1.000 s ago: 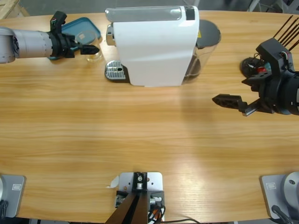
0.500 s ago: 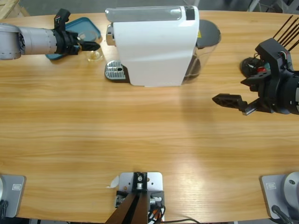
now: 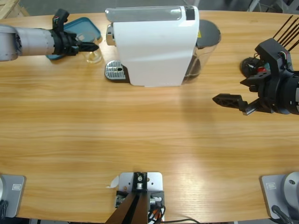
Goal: Pour coffee
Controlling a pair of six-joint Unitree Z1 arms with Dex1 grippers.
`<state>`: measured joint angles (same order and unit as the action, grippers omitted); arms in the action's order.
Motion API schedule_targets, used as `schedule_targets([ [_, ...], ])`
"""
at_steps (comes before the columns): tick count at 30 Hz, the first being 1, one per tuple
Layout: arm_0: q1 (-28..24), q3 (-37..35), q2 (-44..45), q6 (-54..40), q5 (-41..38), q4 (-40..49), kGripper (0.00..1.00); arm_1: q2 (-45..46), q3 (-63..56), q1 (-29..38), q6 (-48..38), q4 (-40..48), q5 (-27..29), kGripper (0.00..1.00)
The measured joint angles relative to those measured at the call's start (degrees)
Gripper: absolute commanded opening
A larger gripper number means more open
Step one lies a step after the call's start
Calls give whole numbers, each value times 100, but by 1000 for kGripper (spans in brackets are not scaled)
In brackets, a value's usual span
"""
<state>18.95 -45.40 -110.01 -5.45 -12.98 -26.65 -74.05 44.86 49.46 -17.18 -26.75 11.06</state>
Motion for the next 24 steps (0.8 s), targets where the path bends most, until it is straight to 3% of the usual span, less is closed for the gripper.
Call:
schedule_targets([
  [10,207,545,1417,-154,-176,316,181,0,0,0,18,0,-20,895],
  [17,793,657,1346,-134,-425,335,181,0,0,0,23,0,-30,895],
  [24,968,657,934,-134,-464,335,181,0,-2,-1,23,0,-33,895],
])
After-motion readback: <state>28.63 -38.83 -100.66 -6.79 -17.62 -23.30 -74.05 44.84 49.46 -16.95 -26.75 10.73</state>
